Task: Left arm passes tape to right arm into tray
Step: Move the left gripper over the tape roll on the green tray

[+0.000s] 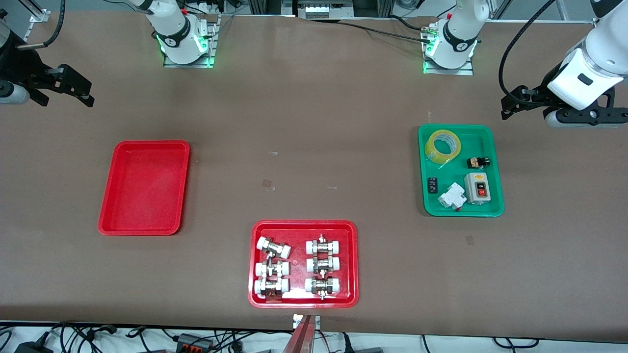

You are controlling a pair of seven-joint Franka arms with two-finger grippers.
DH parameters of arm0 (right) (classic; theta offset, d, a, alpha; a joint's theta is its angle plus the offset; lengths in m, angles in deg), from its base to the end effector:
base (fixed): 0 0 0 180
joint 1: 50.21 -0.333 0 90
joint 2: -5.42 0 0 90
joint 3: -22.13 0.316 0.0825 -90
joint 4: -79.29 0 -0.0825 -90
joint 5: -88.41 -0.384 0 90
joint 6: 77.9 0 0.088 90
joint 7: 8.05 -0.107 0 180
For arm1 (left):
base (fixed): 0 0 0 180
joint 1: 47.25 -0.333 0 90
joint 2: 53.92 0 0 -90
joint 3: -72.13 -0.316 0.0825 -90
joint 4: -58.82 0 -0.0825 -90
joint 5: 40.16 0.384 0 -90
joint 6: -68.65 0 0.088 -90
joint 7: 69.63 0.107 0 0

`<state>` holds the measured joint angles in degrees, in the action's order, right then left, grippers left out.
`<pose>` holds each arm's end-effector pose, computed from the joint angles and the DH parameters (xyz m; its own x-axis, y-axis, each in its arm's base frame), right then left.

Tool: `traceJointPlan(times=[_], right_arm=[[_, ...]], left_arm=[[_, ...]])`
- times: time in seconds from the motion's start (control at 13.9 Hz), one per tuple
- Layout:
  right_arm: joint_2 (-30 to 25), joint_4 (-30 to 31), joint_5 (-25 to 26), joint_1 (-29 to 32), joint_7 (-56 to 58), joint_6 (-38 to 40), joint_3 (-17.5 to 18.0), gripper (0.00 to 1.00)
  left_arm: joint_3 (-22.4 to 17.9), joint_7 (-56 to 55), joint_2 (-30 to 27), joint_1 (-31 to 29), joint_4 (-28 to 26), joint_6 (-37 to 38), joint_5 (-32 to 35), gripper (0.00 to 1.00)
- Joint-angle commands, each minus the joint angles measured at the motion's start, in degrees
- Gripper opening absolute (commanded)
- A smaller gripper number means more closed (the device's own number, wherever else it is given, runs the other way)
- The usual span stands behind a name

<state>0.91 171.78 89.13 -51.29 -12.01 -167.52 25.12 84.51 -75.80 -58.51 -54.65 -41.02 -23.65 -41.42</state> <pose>0.5280 0.0374 0.6460 0.9996 0.0018 0.0296 0.0013 -0.9999 0.0147 0.5272 -0.0523 0.5892 0.9983 0.0234 -0.0535 0.0233 -0.9997 -0.0010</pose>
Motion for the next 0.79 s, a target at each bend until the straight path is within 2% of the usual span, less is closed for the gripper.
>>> traceJointPlan(times=[0.0,0.72], right_arm=[[-0.06,-0.21,0.69,-0.41,-0.43,0.06,0.08,1.0],[0.2,-0.73,1.39,-0.68,-0.52,0.58,0.08,1.0]], left_arm=[[0.36,0.1,0.56,-0.34,1.49,1.16,-0.75,1.0],[0.63,0.01,2.92,0.63,1.67,1.25,-1.72,1.0]])
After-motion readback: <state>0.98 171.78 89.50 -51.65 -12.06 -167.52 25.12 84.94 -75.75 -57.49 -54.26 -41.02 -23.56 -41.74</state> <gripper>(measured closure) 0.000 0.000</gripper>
